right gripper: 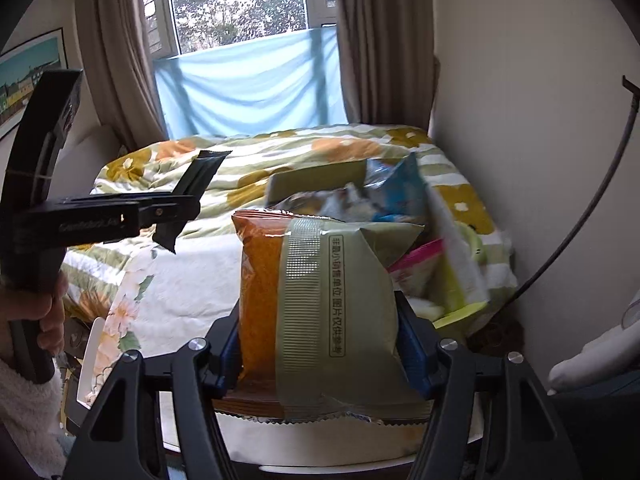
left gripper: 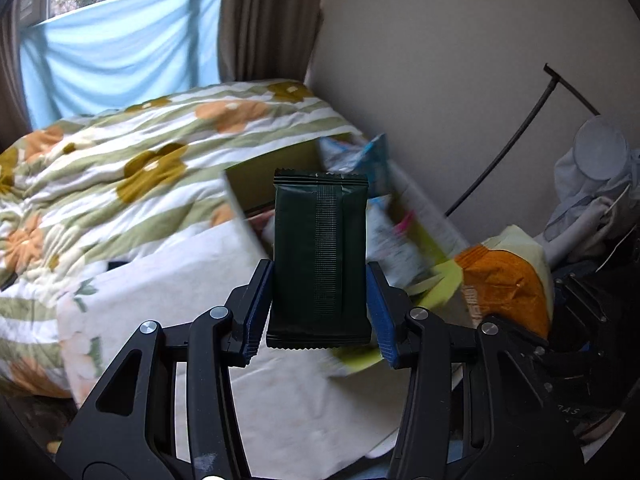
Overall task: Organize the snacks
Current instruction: 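Carry both held snacks over the box and open both tools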
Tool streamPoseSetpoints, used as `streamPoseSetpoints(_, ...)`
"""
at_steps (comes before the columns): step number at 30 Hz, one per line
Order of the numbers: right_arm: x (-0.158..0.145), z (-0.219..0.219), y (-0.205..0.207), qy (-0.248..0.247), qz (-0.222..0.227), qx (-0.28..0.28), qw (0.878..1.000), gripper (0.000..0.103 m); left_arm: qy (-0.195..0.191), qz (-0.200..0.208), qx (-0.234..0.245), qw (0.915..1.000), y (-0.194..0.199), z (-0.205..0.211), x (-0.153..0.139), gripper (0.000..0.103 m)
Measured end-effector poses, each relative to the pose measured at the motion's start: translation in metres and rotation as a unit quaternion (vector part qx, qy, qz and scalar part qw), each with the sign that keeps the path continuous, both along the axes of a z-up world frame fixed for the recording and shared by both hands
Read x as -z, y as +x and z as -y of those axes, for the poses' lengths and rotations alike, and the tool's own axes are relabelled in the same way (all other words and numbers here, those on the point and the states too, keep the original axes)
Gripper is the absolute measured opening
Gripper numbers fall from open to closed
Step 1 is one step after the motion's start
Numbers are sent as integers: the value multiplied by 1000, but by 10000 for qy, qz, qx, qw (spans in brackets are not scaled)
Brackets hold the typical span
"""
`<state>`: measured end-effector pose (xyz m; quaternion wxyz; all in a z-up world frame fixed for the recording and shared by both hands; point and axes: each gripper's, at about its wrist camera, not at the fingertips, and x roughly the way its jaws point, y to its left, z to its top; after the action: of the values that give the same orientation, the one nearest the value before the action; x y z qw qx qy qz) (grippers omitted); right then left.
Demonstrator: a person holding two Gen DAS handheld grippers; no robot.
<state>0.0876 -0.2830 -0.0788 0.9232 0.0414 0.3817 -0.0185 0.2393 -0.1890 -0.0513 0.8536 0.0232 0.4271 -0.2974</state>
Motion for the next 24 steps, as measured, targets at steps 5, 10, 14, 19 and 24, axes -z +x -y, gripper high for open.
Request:
streamPoseSetpoints(5,-8,59,4,-62,82,31,9999,61,-62,-17,55,10000,2,74,7,42)
streamPoseSetpoints(10,-11,106,12,-11,82,-38,10000,61,56,-214,-55,9997,11,135,24,42)
streamPoseSetpoints(14,-9,131,21,38,25,-78,10000,61,191,-362,-236,9989,14,157,37,60)
streamPoseSetpoints(19,-8,149,28,119,-31,-91,9999,61,36,-396,-710,9967,6,137,40,103)
streamPoseSetpoints(24,-3,152,30,210,-57,-128,9997,61,379,45,-1059,9936,-16,100,29,103)
